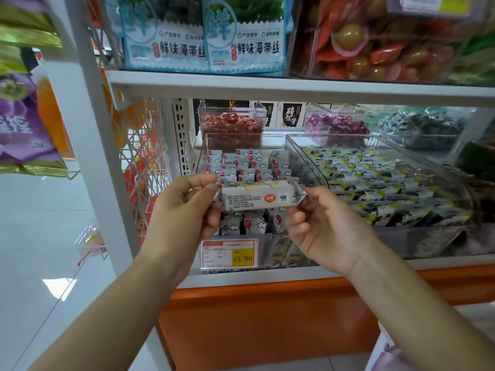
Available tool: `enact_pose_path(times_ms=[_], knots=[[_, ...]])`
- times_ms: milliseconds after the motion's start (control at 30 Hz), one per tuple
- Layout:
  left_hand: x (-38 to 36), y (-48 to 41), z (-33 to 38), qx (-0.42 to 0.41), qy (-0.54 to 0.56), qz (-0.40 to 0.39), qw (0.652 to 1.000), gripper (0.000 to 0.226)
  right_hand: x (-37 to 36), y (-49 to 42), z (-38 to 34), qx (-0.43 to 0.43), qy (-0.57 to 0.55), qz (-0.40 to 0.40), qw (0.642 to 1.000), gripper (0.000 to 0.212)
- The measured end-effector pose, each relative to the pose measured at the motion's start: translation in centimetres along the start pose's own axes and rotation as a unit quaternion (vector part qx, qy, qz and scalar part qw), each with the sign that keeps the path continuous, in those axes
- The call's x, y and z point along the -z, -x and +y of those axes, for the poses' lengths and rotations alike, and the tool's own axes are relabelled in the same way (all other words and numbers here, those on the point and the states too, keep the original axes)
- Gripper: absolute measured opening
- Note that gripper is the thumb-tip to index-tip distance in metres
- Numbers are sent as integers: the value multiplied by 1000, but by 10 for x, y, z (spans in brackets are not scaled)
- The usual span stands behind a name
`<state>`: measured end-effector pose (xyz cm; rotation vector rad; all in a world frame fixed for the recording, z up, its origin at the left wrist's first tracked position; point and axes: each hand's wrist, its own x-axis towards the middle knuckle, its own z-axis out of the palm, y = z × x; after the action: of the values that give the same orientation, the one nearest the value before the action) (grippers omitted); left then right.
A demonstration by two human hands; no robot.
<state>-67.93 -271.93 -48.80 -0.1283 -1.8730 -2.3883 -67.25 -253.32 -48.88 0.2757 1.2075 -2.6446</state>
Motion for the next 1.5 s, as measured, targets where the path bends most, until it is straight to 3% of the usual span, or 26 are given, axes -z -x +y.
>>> enact_pose_path(times_ms=[167,367,467,633,700,833,967,1067,1300,1500], knots=[[0,-2,2,85,175,-14,981,16,-3,0,3,-21,-23,-32,999,15],[2,-5,3,114,249,-31,961,20,-4,-1,3,41,32,-25,998,24],[3,-5,4,93,196,-24,976,15,-1,-3,4,164,149,-28,975,16],[6,-4,5,28,3,-41,999,22,4,-2,4,335,344,-11,877,8],[6,-3,6,14,-30,-53,998,26,4,-1,5,346,354,-9,869,16],[7,-4,8,1,-41,-82,996,21,4,-3,4,310,278,-30,909,9],[10,-2,11,3,-60,-126,990,18,8,-5,4,320,344,-1,883,4],[11,-3,8,-25,-134,-109,985,27,7,-6,7,320,366,-5,874,11],[10,-1,8,-65,-184,-114,974,30,6,-3,5,330,386,-4,862,6],[6,2,5,-72,-245,-123,959,21,5,-2,5,402,498,58,766,20]])
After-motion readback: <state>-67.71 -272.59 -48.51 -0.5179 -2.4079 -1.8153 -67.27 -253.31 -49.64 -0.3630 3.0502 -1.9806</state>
